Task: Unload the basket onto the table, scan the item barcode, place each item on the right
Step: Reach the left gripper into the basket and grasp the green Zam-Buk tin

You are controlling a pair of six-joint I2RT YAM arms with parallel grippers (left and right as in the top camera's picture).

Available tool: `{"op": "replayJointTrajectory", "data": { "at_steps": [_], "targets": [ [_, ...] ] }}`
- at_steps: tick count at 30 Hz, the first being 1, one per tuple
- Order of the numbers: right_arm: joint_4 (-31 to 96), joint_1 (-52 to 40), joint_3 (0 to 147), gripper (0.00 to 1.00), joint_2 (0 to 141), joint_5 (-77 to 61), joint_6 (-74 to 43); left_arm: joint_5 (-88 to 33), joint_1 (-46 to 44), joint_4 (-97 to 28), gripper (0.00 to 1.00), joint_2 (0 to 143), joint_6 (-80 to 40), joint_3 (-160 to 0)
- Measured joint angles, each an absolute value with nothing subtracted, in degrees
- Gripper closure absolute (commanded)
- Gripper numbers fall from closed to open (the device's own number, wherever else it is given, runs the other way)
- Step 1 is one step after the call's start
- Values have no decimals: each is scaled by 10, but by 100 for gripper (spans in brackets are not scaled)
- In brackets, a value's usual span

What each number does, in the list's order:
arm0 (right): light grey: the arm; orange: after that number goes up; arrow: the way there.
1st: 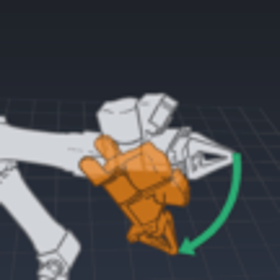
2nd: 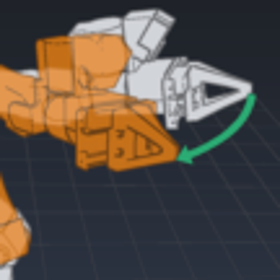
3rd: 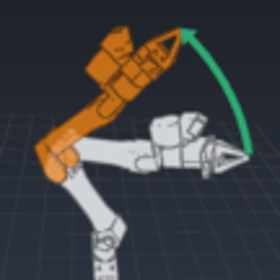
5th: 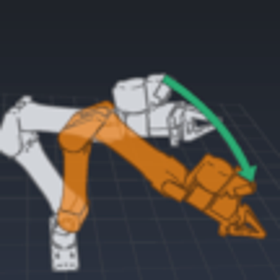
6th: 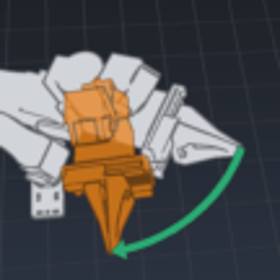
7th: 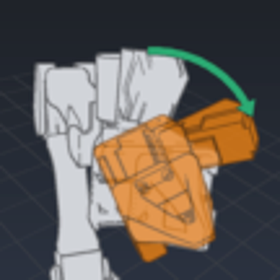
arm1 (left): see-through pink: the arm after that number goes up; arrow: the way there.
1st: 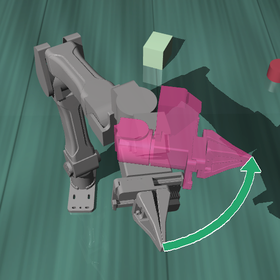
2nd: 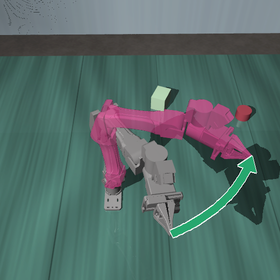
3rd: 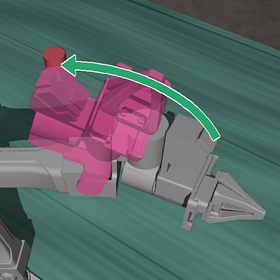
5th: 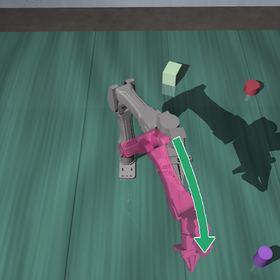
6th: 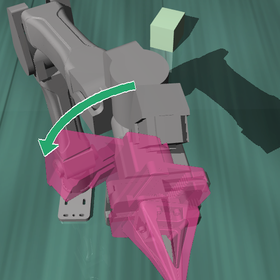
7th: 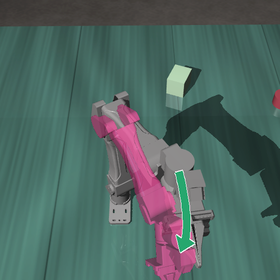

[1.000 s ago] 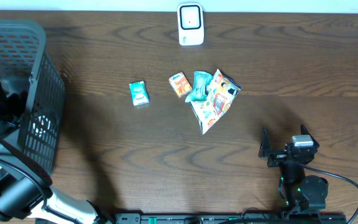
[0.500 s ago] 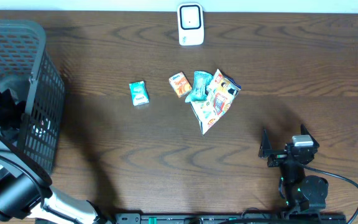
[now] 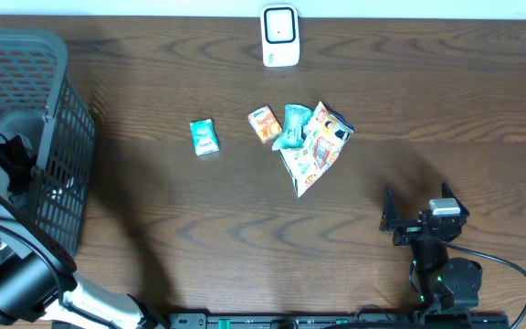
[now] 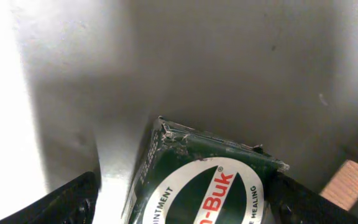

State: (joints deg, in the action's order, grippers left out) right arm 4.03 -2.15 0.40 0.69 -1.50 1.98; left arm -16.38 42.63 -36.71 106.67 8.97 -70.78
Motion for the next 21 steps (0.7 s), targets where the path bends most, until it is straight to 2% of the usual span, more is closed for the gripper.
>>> {"op": "replayJointTrajectory", "data": {
  "at_steps": [9, 16, 21],
  "targets": [
    [40, -22, 4, 1, 7, -15, 20, -133, 426, -357, 16, 1066, 58, -708],
    [40, -22, 4, 1, 7, -15, 20, -130, 426, -357, 28, 1066, 36, -713],
    [40, -22, 4, 1, 7, -15, 20, -116, 427, -357, 27, 1053, 28, -714]
  ]
}}
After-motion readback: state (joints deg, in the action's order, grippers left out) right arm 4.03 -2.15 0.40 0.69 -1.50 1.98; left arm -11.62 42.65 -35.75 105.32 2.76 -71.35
